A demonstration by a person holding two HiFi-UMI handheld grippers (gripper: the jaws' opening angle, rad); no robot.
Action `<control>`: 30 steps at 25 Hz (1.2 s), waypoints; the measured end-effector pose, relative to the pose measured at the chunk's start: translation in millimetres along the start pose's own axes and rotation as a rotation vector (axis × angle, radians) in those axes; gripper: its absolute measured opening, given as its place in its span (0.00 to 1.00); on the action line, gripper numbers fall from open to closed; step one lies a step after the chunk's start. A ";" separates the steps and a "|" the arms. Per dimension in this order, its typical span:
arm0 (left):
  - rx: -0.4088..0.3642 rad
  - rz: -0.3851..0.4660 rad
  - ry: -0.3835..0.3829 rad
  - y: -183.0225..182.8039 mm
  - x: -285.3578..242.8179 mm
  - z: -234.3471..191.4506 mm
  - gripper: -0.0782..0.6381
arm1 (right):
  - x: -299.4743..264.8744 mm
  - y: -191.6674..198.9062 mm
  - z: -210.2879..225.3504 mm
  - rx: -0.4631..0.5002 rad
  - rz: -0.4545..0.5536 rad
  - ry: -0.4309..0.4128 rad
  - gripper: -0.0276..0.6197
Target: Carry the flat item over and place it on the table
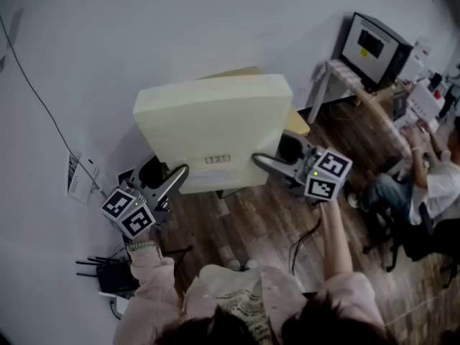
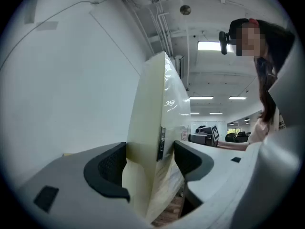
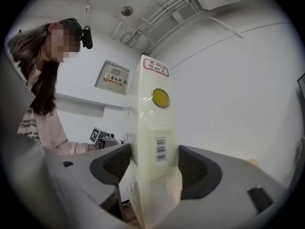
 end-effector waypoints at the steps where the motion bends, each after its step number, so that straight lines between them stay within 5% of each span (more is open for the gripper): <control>1: -0.001 0.001 0.001 -0.2 0.2 0.2 0.55 | 0.2 0.1 -0.6 0.001 0.003 0.000 0.52; 30: -0.071 0.022 -0.063 11.8 -32.0 30.6 0.56 | 26.0 -8.2 38.4 0.040 -0.009 -0.087 0.52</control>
Point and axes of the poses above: the fingertips, and each gripper's own axes: x backward along the fingers, z to its right, y out of its underside, the point moved 7 cm from there along x, backward along the fingers, and after that the axes turned 12 degrees about z, right-handed, at the moved point
